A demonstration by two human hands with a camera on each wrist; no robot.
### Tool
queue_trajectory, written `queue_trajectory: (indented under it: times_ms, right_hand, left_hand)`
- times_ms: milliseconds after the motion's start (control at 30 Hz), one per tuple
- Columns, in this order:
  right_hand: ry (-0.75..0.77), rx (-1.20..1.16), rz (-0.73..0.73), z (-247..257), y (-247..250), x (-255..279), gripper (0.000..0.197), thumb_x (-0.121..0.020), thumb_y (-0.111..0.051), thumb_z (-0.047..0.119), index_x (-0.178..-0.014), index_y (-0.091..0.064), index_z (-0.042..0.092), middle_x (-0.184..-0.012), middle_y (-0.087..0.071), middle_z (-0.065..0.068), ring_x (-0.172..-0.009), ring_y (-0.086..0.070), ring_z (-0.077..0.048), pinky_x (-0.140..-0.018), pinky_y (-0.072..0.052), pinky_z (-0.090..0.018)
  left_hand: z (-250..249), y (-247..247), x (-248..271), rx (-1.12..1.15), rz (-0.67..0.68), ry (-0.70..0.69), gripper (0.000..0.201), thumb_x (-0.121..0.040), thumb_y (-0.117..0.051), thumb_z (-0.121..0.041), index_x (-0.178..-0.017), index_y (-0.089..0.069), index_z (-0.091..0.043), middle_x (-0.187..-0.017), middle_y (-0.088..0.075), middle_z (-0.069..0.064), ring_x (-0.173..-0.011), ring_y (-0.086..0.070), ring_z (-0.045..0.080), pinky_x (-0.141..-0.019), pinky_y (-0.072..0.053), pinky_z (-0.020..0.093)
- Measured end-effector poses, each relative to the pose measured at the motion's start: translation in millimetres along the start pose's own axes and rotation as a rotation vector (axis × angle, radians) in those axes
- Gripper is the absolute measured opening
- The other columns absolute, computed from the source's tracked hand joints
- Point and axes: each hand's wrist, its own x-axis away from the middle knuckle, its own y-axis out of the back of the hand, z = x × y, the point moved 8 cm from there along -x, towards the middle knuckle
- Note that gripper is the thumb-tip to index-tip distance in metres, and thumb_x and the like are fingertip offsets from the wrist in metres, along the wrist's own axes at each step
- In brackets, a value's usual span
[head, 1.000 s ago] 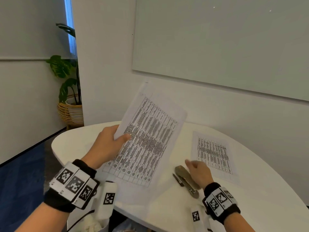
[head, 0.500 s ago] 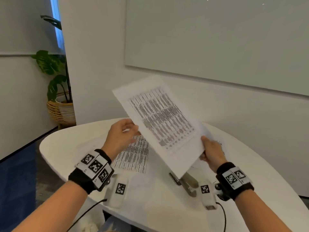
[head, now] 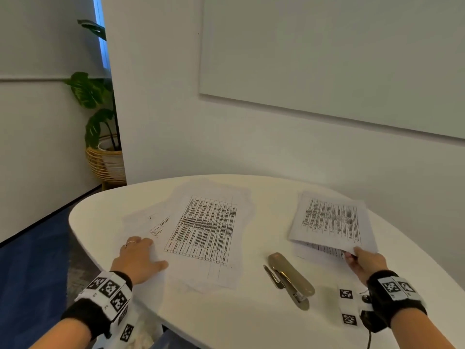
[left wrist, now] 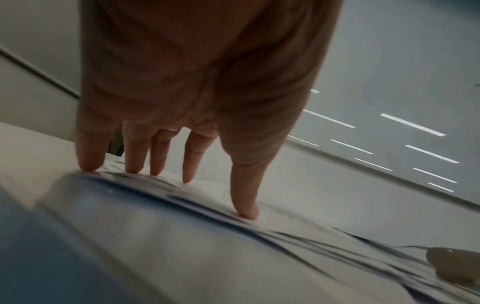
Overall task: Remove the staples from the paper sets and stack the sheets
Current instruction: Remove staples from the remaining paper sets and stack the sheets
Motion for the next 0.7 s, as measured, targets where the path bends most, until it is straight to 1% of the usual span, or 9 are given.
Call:
queue_trajectory:
  times_ms: [133, 267, 333, 433, 467, 500, 567, 633, 700]
  right_hand:
    - [-0.08, 0.029, -0.057, -16, 10, -12, 0.038, -0.097, -0.036, -0.005, -0.135, -0.034, -0.01, -0.075, -0.045, -0.018, -0.059, -0.044, -0.023, -0.028, -0.039, -0.015]
    - [-0.071, 0.068, -0.091, -16, 20, -20, 0.038, -0.097, -0.036, -0.005, -0.135, -0.034, -0.01, -0.075, -0.046, -0.017, -0.058, -0.043, -0.021, -0.028, -0.038, -0.014]
    - [-0.041, 0.141, -0.095, -14, 23, -19, 0.034, -0.097, -0.036, -0.006, -0.13, -0.038, -0.01, -0.074, -0.045, -0.017, -0.057, -0.043, -0.023, -0.028, -0.038, -0.015]
    - [-0.031, 0.328, -0.159, -12, 31, -11, 0.012, -0.096, -0.041, -0.002, -0.103, -0.046, -0.01, -0.071, -0.046, -0.019, -0.053, -0.045, -0.027, -0.027, -0.039, -0.018]
    - [-0.032, 0.347, -0.202, -11, 36, -10, 0.022, -0.094, -0.047, 0.006, -0.102, -0.05, -0.015, -0.076, -0.051, -0.022, -0.055, -0.053, -0.031, -0.033, -0.046, -0.022]
    - [-0.018, 0.384, -0.23, -8, 39, -8, 0.039, -0.092, -0.052, 0.017, -0.112, -0.051, -0.016, -0.093, -0.056, -0.027, -0.07, -0.062, -0.036, -0.054, -0.057, -0.028]
    - [0.029, 0.612, -0.327, 7, 45, 6, 0.069, -0.091, -0.053, 0.03, -0.14, -0.028, -0.012, -0.143, -0.03, -0.03, -0.12, -0.047, -0.044, -0.103, -0.039, -0.044]
    - [0.189, 0.694, -0.316, 25, 34, 29, 0.07, -0.091, -0.056, 0.022, -0.143, -0.019, -0.005, -0.15, -0.012, -0.029, -0.124, -0.038, -0.049, -0.104, -0.033, -0.048]
    - [0.364, 0.632, -0.24, 37, 16, 52, 0.056, -0.089, -0.06, 0.015, -0.135, -0.032, -0.002, -0.136, -0.04, -0.026, -0.112, -0.049, -0.043, -0.097, -0.039, -0.045]
  left_hand:
    - [-1, 3, -2, -0.002, -0.01, 0.008, 0.076, -0.077, -0.07, -0.049, -0.139, -0.037, -0.019, -0.146, -0.028, 0.009, -0.135, -0.03, 0.029, -0.11, -0.031, 0.039]
    - [-2, 4, -1, -0.015, -0.014, 0.019, 0.074, -0.075, -0.072, -0.049, -0.136, -0.041, -0.02, -0.145, -0.031, 0.008, -0.132, -0.034, 0.028, -0.108, -0.034, 0.04]
    - [-4, 4, 0, -0.031, -0.018, 0.024, 0.072, -0.077, -0.07, -0.048, -0.136, -0.042, -0.021, -0.146, -0.03, 0.006, -0.132, -0.035, 0.028, -0.108, -0.034, 0.039]
    - [-13, 1, -1, -0.055, -0.006, -0.004, 0.054, -0.087, -0.06, -0.039, -0.134, -0.044, -0.017, -0.144, -0.031, 0.007, -0.131, -0.034, 0.027, -0.107, -0.034, 0.037]
    - [-17, 0, -2, -0.04, -0.014, -0.014, 0.047, -0.091, -0.054, -0.036, -0.131, -0.047, -0.014, -0.142, -0.034, 0.009, -0.131, -0.035, 0.028, -0.107, -0.034, 0.036]
    - [-21, 0, -3, -0.019, -0.026, -0.014, 0.044, -0.093, -0.049, -0.036, -0.127, -0.05, -0.009, -0.14, -0.039, 0.012, -0.129, -0.036, 0.029, -0.106, -0.034, 0.037]
    - [-27, -4, -8, -0.006, -0.036, -0.005, 0.051, -0.091, -0.048, -0.046, -0.119, -0.051, -0.004, -0.134, -0.044, 0.017, -0.127, -0.036, 0.03, -0.105, -0.035, 0.04]
    - [-33, -9, -10, -0.021, -0.018, 0.022, 0.071, -0.082, -0.058, -0.058, -0.128, -0.043, -0.005, -0.138, -0.037, 0.017, -0.129, -0.033, 0.032, -0.105, -0.036, 0.04]
    - [-35, -9, -12, -0.072, -0.009, 0.056, 0.093, -0.072, -0.065, -0.066, -0.135, -0.035, -0.005, -0.141, -0.03, 0.017, -0.132, -0.029, 0.032, -0.107, -0.036, 0.039]
